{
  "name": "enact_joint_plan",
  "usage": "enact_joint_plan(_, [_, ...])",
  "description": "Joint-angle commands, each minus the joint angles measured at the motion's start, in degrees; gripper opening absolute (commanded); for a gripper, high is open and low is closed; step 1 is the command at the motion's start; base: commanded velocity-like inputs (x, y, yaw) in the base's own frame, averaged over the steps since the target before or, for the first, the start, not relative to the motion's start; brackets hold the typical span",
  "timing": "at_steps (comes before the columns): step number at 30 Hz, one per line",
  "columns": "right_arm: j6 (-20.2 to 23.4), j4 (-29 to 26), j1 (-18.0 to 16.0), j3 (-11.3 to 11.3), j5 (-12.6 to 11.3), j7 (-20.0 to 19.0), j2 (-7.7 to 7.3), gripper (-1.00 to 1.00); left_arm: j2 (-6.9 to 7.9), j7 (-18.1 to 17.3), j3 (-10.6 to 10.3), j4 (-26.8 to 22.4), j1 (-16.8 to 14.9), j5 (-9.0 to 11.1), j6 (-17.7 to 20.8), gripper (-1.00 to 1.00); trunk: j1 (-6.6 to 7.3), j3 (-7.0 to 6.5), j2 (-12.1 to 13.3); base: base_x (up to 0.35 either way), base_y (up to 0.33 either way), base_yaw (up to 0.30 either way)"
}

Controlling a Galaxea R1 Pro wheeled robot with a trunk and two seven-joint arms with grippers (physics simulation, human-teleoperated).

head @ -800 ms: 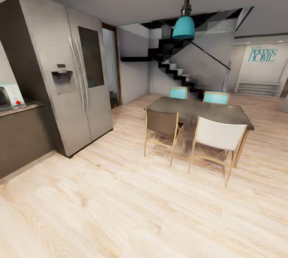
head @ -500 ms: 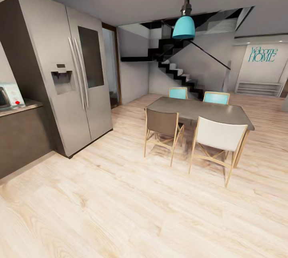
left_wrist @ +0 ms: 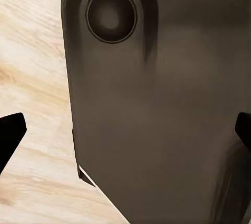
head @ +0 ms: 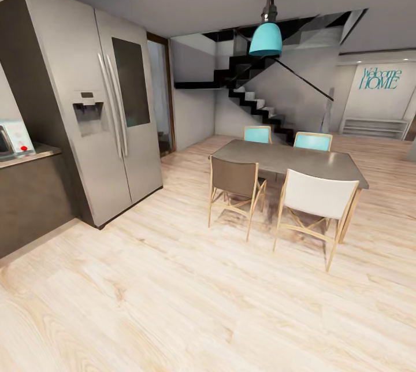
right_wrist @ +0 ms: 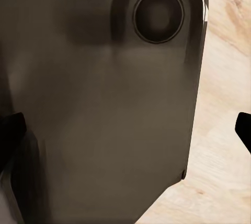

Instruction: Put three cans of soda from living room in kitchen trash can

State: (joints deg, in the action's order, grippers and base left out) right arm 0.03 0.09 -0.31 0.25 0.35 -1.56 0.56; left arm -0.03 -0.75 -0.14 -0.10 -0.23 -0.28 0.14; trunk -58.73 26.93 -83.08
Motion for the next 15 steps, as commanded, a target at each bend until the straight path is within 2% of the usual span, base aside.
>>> enact_joint_plan(1, [0.00, 0.00, 0.00, 0.00, 0.00, 0.00, 0.00, 1.00, 0.00, 0.00, 0.00, 0.00, 0.00, 0.00, 0.00, 1.00, 0.00, 0.00, 0.00, 0.040, 0.000, 0.000])
enact_joint_plan(2, [-0.01, -0.04, -0.01, 0.02, 0.05, -0.02, 0.01, 1.00, -0.06, -0.01, -0.02, -0.02, -0.03, -0.01, 0.04, 1.00, 0.00, 0.00, 0.00, 0.040, 0.000, 0.000])
enact_joint_plan(10, [-2.37, -2.66, -2.65, -0.57, -0.25, -2.18, -2.57, 1.00, 2.46, -2.57, 0.43, -2.62, -2.68, 2.36, 1.70, 1.00, 0.00, 0.00, 0.00, 0.015, 0.000, 0.000])
enact_joint_plan(12, [-1.71, -3.31, -3.31, -0.67, -0.39, -2.82, -3.21, 1.00, 2.53, -3.22, 0.44, -3.26, -3.34, 3.00, 2.34, 1.00, 0.00, 0.00, 0.00, 0.002, 0.000, 0.000])
enact_joint_plan(13, [3.49, -34.66, -6.35, -0.69, -0.42, -13.85, -7.71, 1.00, 2.54, -4.89, 0.44, -44.94, -5.36, 8.48, 15.48, 1.00, 0.00, 0.00, 0.00, 0.001, 0.000, 0.000])
enact_joint_plan(15, [7.62, -40.80, -6.49, -0.75, -0.49, -14.09, -7.78, 1.00, 2.56, -4.93, 0.39, -52.13, -5.40, 8.71, 17.46, 1.00, 0.00, 0.00, 0.00, 0.000, 0.000, 0.000])
